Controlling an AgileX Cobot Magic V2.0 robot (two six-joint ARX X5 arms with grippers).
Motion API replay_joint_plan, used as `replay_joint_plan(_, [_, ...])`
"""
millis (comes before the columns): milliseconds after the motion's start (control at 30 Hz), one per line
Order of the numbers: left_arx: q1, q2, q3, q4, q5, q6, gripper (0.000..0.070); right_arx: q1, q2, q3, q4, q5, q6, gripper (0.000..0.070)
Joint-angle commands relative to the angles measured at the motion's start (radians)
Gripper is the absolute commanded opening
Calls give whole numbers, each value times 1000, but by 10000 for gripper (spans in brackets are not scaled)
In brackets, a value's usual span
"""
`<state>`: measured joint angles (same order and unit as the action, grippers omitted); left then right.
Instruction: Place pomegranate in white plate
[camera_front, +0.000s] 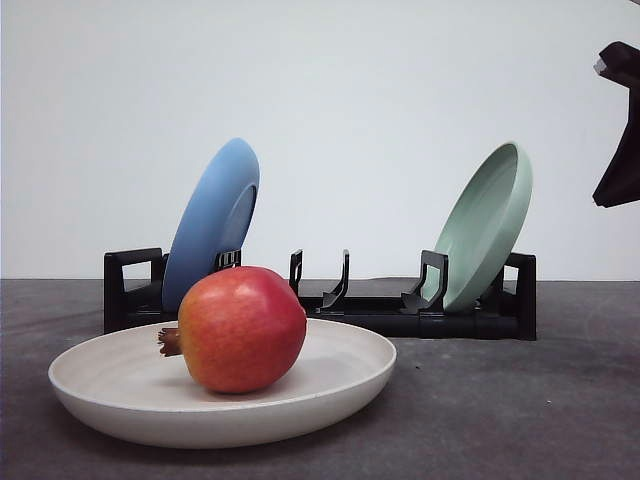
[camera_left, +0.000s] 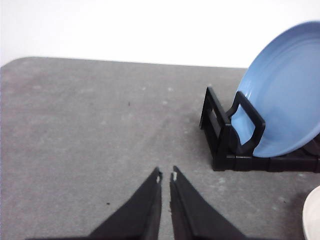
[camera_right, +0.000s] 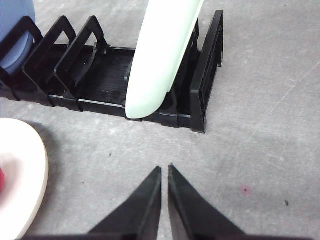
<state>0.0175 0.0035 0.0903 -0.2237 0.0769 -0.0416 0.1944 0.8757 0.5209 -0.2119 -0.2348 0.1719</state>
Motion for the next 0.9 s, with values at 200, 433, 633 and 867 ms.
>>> replay_joint_plan(200, [0, -1, -79, 44, -3, 33, 6, 3, 5, 4, 10, -1, -3, 17])
replay_joint_plan(433, [-9, -1, -78, 43, -2, 46, 6, 3, 5, 4, 10, 0, -3, 17])
replay_joint_plan(633, [-9, 0, -78, 42, -2, 46, 6, 3, 5, 4, 10, 0, -3, 17])
replay_joint_plan(867, [-9, 0, -78, 42, -2, 46, 6, 3, 5, 4, 10, 0, -3, 16])
